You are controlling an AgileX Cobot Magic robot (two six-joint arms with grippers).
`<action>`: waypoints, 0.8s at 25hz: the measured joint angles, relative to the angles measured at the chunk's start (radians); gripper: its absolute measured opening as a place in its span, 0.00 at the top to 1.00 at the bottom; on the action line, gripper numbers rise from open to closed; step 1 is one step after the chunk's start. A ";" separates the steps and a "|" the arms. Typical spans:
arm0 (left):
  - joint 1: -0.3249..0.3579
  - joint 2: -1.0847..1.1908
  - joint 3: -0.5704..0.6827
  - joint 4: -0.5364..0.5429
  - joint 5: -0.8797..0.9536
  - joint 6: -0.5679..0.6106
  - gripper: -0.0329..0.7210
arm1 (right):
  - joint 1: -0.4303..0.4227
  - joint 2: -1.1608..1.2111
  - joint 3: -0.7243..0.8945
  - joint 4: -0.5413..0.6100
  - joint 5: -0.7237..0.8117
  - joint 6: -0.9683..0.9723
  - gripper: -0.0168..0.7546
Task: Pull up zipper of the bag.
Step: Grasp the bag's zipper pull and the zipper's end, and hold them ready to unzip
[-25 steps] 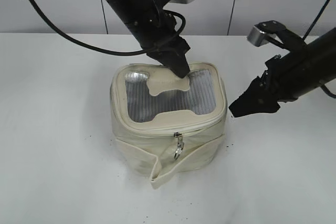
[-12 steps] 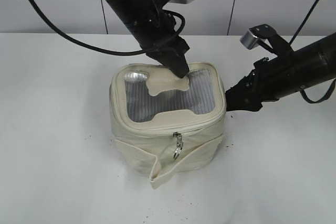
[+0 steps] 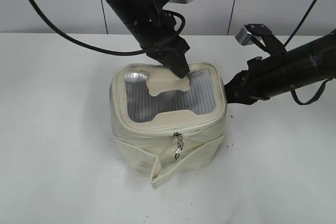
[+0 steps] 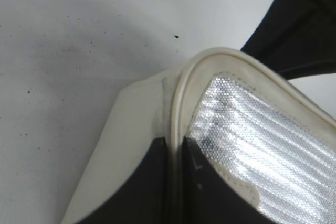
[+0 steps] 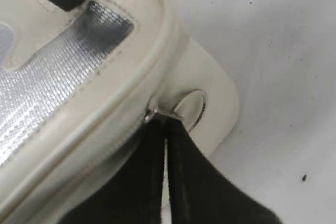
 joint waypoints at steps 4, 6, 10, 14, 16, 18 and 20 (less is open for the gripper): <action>0.000 0.000 0.000 -0.001 0.001 0.000 0.90 | 0.003 -0.054 0.000 -0.155 0.005 0.196 1.00; 0.000 0.000 0.000 -0.001 0.001 0.000 0.90 | 0.004 -0.091 0.000 -0.228 0.006 0.276 1.00; 0.000 0.000 0.000 -0.001 0.001 0.000 0.90 | 0.007 -0.148 -0.001 -0.350 0.029 0.405 1.00; 0.000 0.000 0.000 -0.001 0.001 0.000 0.90 | 0.008 -0.198 0.000 -0.413 0.059 0.463 1.00; 0.000 0.000 0.000 -0.001 0.001 0.000 0.90 | 0.008 -0.224 0.009 -0.428 0.075 0.477 1.00; 0.000 0.000 0.000 -0.001 0.001 0.000 0.90 | 0.008 -0.244 0.021 -0.438 0.085 0.485 1.00; 0.000 0.000 0.000 -0.001 0.000 0.000 0.90 | 0.008 -0.258 0.022 -0.442 0.098 0.491 1.00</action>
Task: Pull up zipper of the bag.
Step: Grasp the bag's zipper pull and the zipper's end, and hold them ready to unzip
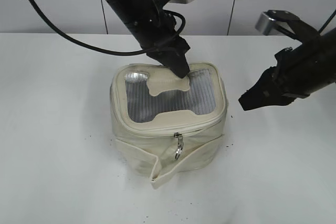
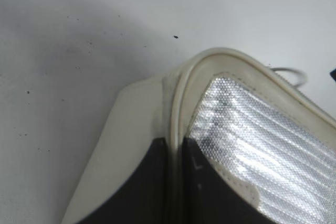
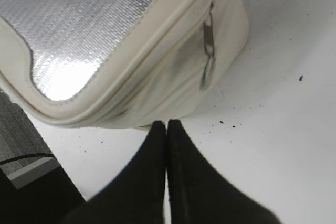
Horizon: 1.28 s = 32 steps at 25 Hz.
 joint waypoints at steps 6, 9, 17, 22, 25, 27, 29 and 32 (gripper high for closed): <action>0.000 0.000 0.000 0.000 0.000 0.000 0.90 | 0.010 -0.025 0.000 -0.003 0.035 0.010 1.00; 0.000 0.000 0.000 -0.002 0.000 0.000 0.90 | 0.012 -0.025 0.000 -0.022 0.006 0.012 0.99; 0.000 0.000 0.000 -0.002 0.002 0.000 0.90 | -0.045 0.046 0.002 -0.005 -0.069 -0.064 0.67; 0.000 0.000 0.000 -0.003 0.002 0.000 0.90 | -0.141 0.117 0.002 0.200 0.050 -0.298 0.64; 0.000 0.000 0.000 -0.004 0.002 0.000 0.90 | -0.139 0.122 0.013 0.228 0.064 -0.348 0.57; 0.000 0.000 0.000 -0.004 0.002 0.000 0.90 | -0.139 0.122 0.031 0.248 0.060 -0.383 0.47; 0.000 0.000 0.000 -0.004 0.002 0.000 0.90 | -0.139 0.123 0.052 0.293 0.041 -0.444 0.35; 0.000 0.000 0.000 -0.006 0.002 0.000 0.90 | -0.139 0.123 0.062 0.376 0.012 -0.554 0.28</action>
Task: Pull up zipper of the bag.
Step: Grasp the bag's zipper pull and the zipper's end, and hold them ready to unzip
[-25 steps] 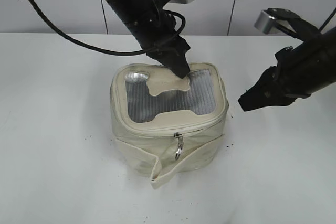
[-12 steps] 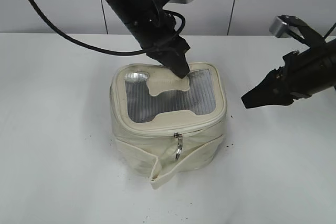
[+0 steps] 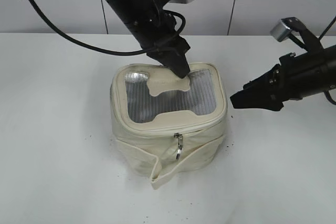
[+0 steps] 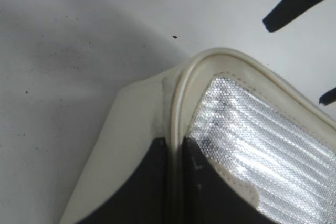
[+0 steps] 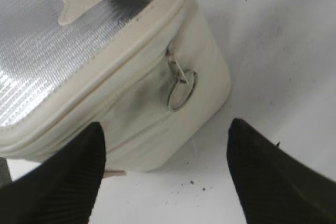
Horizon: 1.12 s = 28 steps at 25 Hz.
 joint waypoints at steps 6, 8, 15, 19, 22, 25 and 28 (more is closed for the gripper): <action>0.000 0.000 0.000 -0.001 0.000 0.000 0.90 | 0.000 0.027 0.003 0.097 -0.019 -0.178 0.27; 0.000 0.000 0.000 -0.001 0.000 0.000 0.90 | 0.000 0.050 0.005 0.105 -0.020 -0.197 0.27; 0.000 0.000 0.000 -0.001 0.000 0.000 0.90 | 0.000 0.093 0.005 0.197 -0.020 -0.310 0.27; 0.000 0.000 0.000 -0.001 0.000 0.000 0.90 | 0.004 0.120 0.006 0.220 -0.005 -0.370 0.27; 0.000 0.000 0.000 -0.001 0.002 0.000 0.90 | 0.025 0.144 0.006 0.227 0.000 -0.398 0.27; 0.000 0.000 0.000 0.004 0.004 0.000 0.90 | 0.064 0.149 0.006 0.253 -0.061 -0.445 0.28; 0.001 0.000 0.000 0.008 0.004 0.000 0.90 | 0.120 0.149 0.004 0.290 -0.164 -0.498 0.36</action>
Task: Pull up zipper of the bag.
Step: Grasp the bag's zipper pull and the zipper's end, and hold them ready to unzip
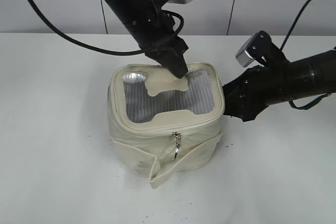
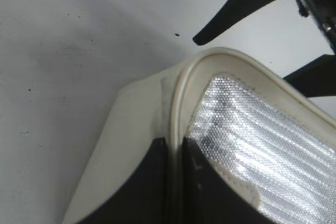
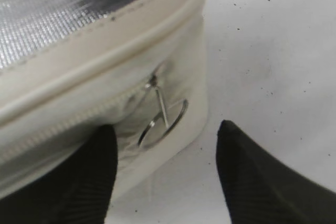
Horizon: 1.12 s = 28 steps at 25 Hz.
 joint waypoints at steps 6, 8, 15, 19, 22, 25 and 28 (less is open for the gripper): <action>0.007 0.000 0.000 0.007 0.004 -0.008 0.90 | 0.056 0.006 -0.011 0.091 -0.058 -0.020 0.80; 0.007 0.000 0.000 0.006 0.004 -0.008 0.90 | 0.058 0.005 -0.013 0.111 -0.055 -0.001 0.93; 0.007 0.000 0.000 -0.001 0.008 -0.008 0.90 | 0.058 -0.060 -0.019 -0.060 -0.073 0.259 1.00; 0.007 0.000 0.000 -0.001 0.008 -0.008 0.90 | 0.059 -0.103 -0.020 -0.305 -0.055 0.544 1.00; 0.007 0.000 0.000 -0.001 0.008 -0.008 0.90 | 0.060 -0.145 -0.020 -0.418 -0.022 0.677 1.00; 0.007 0.000 0.000 -0.001 0.008 -0.008 0.90 | 0.061 -0.193 -0.020 -0.483 0.013 0.752 1.00; 0.006 0.000 0.000 -0.001 0.008 -0.008 0.90 | 0.061 -0.230 -0.020 -0.537 0.025 0.812 1.00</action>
